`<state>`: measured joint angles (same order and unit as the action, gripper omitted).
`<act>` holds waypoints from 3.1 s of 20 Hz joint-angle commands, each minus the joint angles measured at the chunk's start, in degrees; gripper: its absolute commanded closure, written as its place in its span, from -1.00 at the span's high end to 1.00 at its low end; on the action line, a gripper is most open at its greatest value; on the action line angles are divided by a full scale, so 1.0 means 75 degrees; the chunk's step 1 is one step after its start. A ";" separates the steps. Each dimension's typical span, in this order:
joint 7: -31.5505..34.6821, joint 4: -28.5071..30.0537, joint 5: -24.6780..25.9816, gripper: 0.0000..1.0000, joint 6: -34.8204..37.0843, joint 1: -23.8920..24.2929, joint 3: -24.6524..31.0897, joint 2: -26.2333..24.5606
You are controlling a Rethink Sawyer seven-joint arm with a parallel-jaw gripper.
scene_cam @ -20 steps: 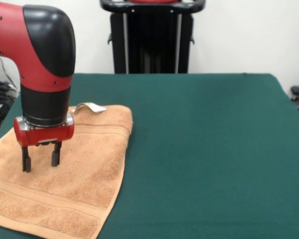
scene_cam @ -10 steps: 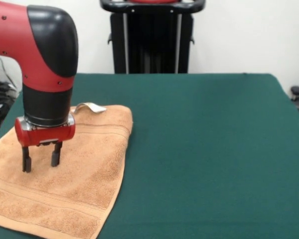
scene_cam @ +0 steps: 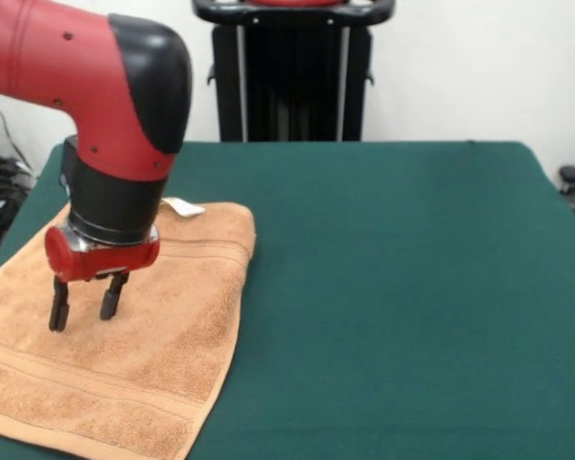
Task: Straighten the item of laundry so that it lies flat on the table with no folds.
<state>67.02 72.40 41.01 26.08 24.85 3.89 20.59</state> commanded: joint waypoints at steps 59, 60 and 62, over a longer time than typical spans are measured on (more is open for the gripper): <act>0.0438 -0.0831 0.0905 1.00 -0.0239 -0.0733 -0.1198 -0.1576; 0.0427 -0.0834 0.0914 1.00 -0.0243 -0.0724 -0.1209 -0.1568; 0.0413 -0.0869 0.0944 1.00 -0.0212 -0.0748 -0.1264 -0.1557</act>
<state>67.02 67.69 42.63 25.49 18.96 -4.29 17.06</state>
